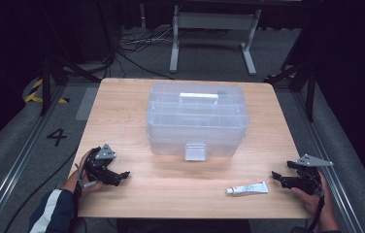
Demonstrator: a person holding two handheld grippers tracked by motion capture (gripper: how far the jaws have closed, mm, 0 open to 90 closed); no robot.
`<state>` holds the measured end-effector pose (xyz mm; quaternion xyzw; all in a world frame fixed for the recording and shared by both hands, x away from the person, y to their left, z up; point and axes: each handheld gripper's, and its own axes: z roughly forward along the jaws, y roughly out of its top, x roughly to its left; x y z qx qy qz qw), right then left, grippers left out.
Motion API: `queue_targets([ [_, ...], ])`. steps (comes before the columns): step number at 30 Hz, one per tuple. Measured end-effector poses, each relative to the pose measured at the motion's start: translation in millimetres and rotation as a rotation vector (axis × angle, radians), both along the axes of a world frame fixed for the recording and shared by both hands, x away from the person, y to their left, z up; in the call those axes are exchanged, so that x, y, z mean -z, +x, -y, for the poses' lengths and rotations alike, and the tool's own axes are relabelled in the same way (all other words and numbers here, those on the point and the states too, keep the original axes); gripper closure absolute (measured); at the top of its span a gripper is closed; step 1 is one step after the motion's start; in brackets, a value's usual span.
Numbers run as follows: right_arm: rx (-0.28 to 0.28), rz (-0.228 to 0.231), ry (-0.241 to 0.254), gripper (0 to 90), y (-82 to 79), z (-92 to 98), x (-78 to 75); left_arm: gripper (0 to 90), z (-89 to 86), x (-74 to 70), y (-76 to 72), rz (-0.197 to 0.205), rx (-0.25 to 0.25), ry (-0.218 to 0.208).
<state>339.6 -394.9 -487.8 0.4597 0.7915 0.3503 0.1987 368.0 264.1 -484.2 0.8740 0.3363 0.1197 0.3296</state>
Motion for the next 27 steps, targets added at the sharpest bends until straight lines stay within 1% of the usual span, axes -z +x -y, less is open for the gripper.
queue_targets([
  [3,-0.001,-0.001,-0.001,17.6,-0.1,0.0,0.0,0.0,-0.2,-0.1,0.7,-0.002,0.007,0.001],
  [19,-0.004,-0.002,-0.003,16.5,1.7,0.2,-0.1,0.5,-0.2,-0.2,-0.3,0.003,-0.002,0.002],
  [25,0.005,-0.013,-0.008,16.4,4.6,-2.5,-1.1,0.5,0.0,0.0,-1.0,0.000,-0.010,-0.002],
  [27,-0.004,-0.021,-0.017,16.4,6.4,-3.0,-2.2,0.6,0.1,-0.1,-1.2,0.001,-0.013,-0.001],
])
